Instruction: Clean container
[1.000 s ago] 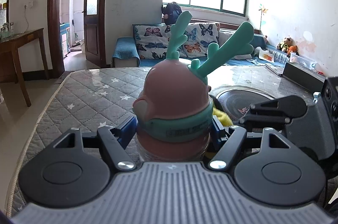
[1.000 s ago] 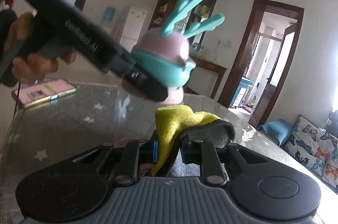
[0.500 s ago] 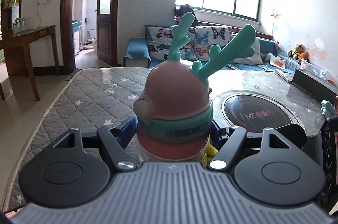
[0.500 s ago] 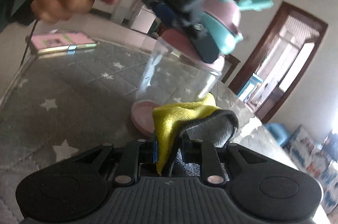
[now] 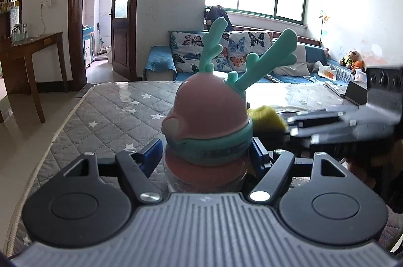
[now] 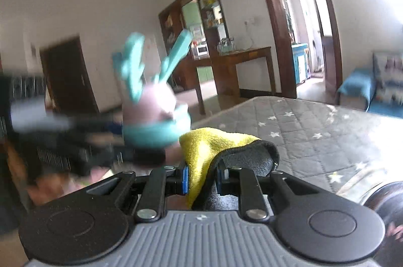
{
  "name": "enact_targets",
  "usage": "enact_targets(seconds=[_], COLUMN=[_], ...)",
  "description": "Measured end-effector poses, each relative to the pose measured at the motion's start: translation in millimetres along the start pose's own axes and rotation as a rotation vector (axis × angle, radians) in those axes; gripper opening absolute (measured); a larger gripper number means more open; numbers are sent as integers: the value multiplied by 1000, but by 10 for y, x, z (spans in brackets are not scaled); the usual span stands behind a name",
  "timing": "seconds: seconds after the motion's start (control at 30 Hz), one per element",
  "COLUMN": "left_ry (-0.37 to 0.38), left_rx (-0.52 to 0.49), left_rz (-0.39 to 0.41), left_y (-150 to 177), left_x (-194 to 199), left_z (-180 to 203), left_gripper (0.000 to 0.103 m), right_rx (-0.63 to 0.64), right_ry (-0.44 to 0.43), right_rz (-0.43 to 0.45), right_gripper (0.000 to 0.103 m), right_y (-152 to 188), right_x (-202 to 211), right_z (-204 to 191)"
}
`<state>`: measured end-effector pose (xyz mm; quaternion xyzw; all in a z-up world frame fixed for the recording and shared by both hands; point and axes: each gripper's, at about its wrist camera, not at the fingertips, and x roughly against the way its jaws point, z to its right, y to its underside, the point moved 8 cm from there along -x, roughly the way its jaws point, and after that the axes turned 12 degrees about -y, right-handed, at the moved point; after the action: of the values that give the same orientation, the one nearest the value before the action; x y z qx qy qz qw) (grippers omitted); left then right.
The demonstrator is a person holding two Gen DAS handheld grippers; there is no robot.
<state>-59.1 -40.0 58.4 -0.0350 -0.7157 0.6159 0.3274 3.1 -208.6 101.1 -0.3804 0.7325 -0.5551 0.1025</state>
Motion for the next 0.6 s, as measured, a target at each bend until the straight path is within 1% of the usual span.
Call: enact_targets(seconds=[0.17,0.27,0.4,0.47,0.6], left_ry=[1,0,2,2,1], left_rx=[12,5,0,0,4], left_rz=[19,16,20,20,22], left_y=[-22,-15,-7,-6,3], left_x=[32,24,25,23,21], left_z=[-2,-3,2,3,-1], left_gripper=[73,72,72,72,72], right_rx=[-227,-402,-621,-722,-881], right_ry=[-124,-196,-269,-299,-339], right_rz=[110,172,239,257,273], right_gripper=[18,18,18,18,19], right_y=[-175,-147,13,124,427], right_x=[267,310,343,318,93], right_z=[199,392,675,783,913])
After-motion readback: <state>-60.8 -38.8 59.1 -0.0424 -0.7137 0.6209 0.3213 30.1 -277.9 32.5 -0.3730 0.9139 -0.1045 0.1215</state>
